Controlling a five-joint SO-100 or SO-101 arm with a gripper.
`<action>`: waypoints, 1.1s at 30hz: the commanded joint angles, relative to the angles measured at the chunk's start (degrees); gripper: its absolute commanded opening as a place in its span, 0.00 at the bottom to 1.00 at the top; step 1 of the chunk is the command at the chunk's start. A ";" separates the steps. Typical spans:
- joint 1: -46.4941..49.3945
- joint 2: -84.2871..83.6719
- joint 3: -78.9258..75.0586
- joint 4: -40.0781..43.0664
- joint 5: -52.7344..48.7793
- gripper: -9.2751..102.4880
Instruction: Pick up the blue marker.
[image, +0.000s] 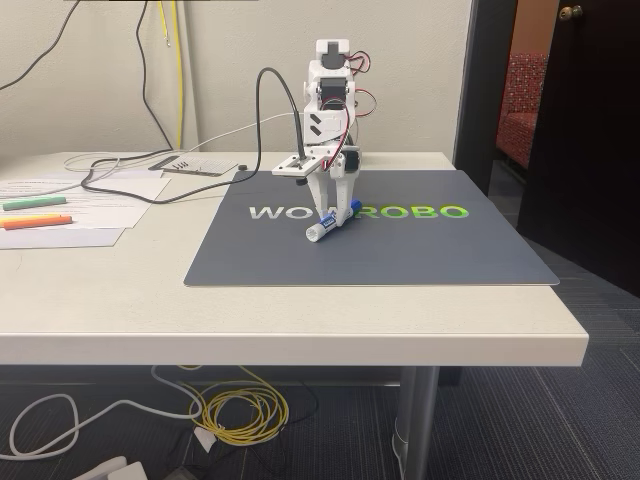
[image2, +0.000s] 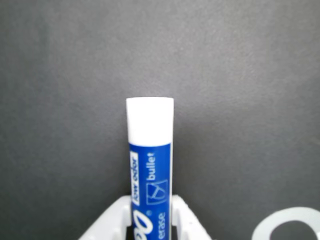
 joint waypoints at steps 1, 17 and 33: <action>-0.88 1.58 -2.64 -0.18 1.41 0.12; -3.96 17.93 -2.64 10.46 12.04 0.12; -5.89 39.99 -2.20 22.85 27.60 0.12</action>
